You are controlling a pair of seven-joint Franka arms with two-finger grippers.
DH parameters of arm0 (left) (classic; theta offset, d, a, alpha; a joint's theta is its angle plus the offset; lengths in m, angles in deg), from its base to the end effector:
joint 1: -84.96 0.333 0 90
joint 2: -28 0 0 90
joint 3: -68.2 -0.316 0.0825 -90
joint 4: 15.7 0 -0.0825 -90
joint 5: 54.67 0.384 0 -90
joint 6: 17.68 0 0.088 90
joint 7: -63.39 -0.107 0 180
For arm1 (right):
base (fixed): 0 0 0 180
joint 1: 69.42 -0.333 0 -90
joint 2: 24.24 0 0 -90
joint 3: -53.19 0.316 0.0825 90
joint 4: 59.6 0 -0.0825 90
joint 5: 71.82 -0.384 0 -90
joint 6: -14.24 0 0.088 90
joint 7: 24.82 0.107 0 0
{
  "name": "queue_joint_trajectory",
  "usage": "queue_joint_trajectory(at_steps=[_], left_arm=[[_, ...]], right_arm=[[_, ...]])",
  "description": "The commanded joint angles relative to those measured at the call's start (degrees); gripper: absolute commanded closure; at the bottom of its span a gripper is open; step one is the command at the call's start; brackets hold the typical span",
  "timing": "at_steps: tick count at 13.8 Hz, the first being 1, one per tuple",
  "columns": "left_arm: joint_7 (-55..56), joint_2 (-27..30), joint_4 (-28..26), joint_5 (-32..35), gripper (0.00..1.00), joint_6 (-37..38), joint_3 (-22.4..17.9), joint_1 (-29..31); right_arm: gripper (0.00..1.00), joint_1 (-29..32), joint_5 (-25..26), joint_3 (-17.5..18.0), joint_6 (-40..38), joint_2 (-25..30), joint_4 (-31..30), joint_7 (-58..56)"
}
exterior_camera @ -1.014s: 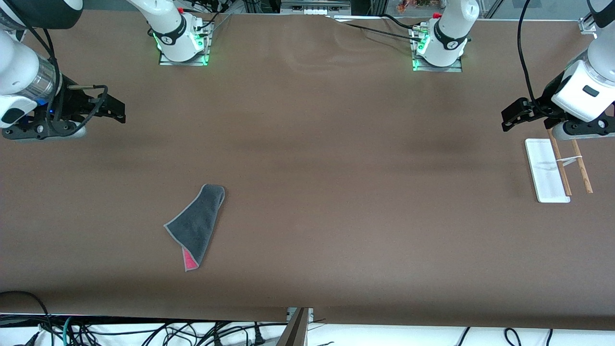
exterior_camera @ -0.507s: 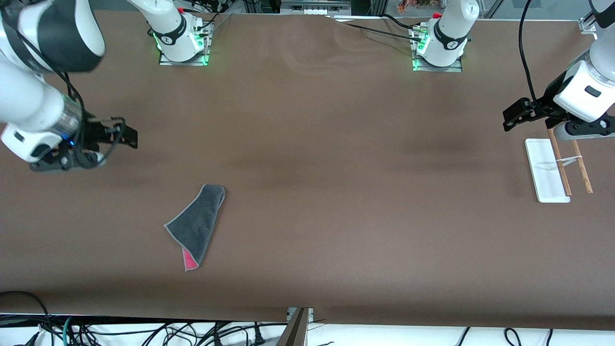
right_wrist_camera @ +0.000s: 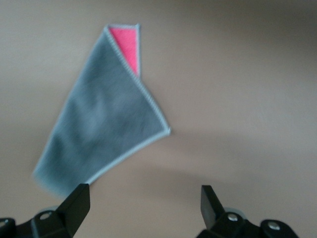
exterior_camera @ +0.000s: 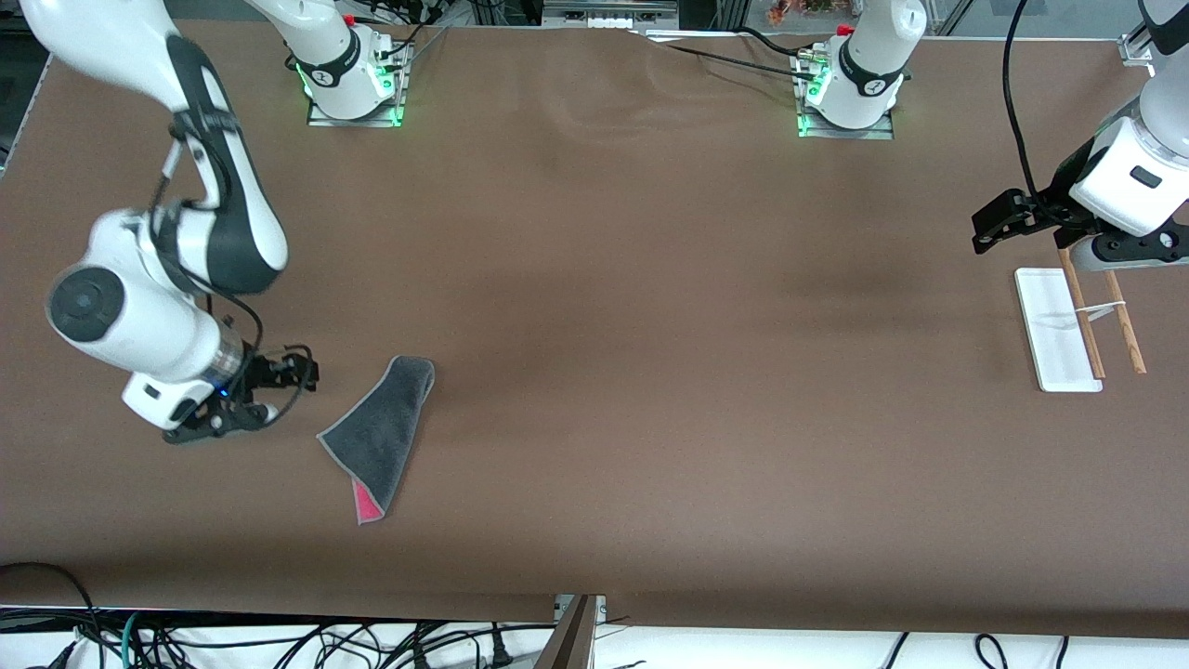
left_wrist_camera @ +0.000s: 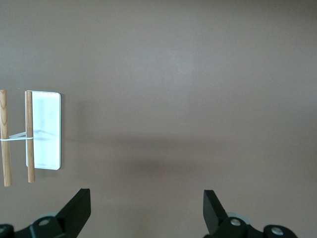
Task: Pass towel and hang on rack
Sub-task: 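Move the right gripper down toward the grey towel corner, then close the right gripper on the grey towel corner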
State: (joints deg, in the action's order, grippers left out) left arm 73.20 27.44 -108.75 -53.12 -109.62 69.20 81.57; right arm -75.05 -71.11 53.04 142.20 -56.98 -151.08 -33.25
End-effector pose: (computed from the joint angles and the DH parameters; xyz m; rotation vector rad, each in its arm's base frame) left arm 0.5574 -0.0399 0.5969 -3.1077 -0.1451 0.0398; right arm 0.6958 0.0666 0.3054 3.1023 0.3907 0.1016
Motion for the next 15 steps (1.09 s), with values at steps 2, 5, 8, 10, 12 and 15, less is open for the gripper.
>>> queue_joint_trajectory(at_steps=[2,5,8,10,12,15], left_arm=[[-0.84,0.12,0.24,-0.32,0.00,1.50,-0.30,-0.13],[-0.85,0.12,0.24,-0.32,0.00,1.77,-0.39,-0.13],[-0.85,0.12,0.24,-0.32,0.00,1.85,-0.39,-0.13],[-0.93,0.21,0.24,-0.32,0.00,1.85,-0.39,-0.13],[-0.93,0.21,0.24,-0.32,0.00,1.94,-0.39,-0.13],[-0.58,0.12,0.24,-0.32,0.00,1.94,-0.21,-0.13]], right_arm=[[0.01,0.97,-3.25,0.33,5.37,-6.44,2.62,-3.51],[0.03,1.76,-5.46,0.33,8.26,-8.65,2.19,-6.94],[0.05,2.47,-5.46,0.41,11.25,-10.76,2.01,-7.56],[0.07,2.47,-5.46,0.50,12.66,-11.81,2.10,-7.74],[0.14,2.47,-5.63,0.59,13.72,-12.60,2.10,-7.74],[0.32,2.38,-7.04,0.68,14.07,-13.13,2.10,-7.74]])
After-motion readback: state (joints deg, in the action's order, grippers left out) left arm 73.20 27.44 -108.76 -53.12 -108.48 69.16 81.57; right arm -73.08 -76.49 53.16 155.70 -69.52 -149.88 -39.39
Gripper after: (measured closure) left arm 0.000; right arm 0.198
